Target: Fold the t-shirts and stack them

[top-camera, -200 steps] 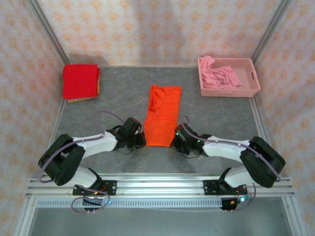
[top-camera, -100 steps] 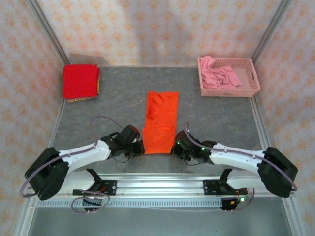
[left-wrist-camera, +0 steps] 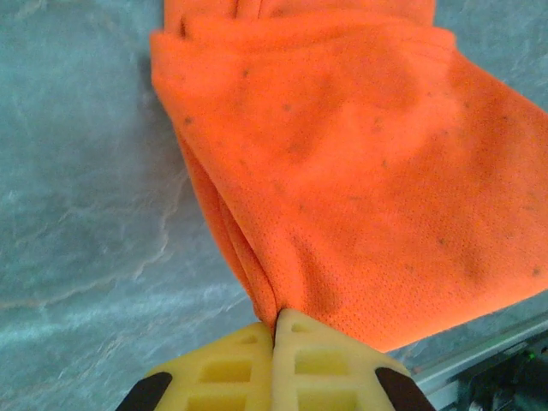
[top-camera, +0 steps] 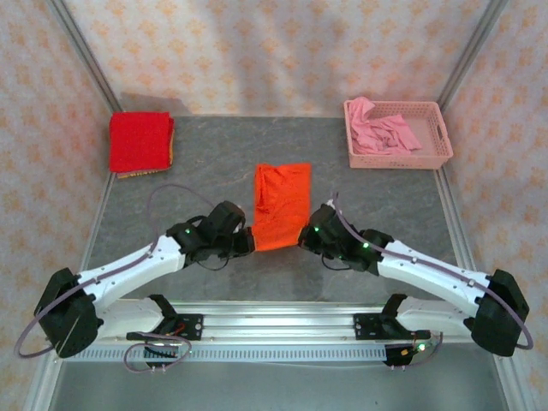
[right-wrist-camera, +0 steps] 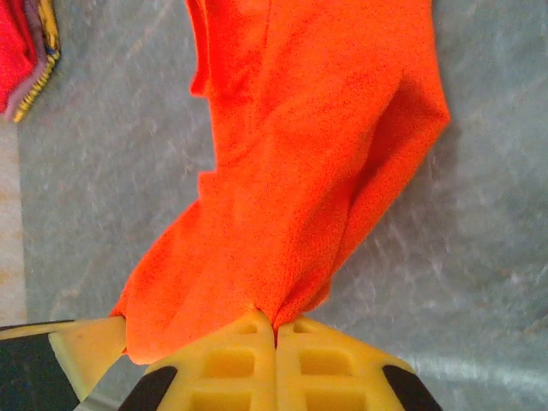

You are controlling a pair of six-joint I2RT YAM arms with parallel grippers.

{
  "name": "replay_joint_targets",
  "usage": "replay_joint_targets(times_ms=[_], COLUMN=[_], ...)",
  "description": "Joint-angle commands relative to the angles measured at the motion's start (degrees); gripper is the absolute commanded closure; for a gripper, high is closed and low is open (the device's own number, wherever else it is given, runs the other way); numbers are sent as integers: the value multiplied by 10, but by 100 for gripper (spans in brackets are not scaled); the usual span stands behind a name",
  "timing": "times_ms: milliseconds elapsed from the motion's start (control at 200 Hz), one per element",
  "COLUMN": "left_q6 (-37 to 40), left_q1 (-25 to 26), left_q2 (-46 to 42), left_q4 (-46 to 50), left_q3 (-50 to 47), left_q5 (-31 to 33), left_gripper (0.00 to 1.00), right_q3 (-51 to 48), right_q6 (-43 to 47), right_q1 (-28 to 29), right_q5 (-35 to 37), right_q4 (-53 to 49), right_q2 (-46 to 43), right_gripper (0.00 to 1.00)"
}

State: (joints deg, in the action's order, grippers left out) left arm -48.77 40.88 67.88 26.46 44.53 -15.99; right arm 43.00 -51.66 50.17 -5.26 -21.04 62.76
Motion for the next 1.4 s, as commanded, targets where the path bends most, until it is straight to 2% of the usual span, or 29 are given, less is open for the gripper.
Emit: replay_joint_targets(times_ms=[0,350,615,1091,1391], left_q6=[31,108,140,135,135], left_q1=[-19,-86,-114,-147,-173], left_q2=[34,141,212,316,411], left_q4=[20,42,56,65,63], left_q3=[47,200,291,377,465], left_q5=[27,29,18,4,9], left_gripper=[100,100,100,100,100], right_q3=[33,146,221,367,459], right_q6=[53,164,201,243,265], right_q1=[-34,-139,-197,-254,-274], right_q5=[20,-33,-82,-132,-177], right_q4=[-25,-27,-13,-52,9], right_q2=[16,108,180,326,454], right_gripper=[100,100,100,100,100])
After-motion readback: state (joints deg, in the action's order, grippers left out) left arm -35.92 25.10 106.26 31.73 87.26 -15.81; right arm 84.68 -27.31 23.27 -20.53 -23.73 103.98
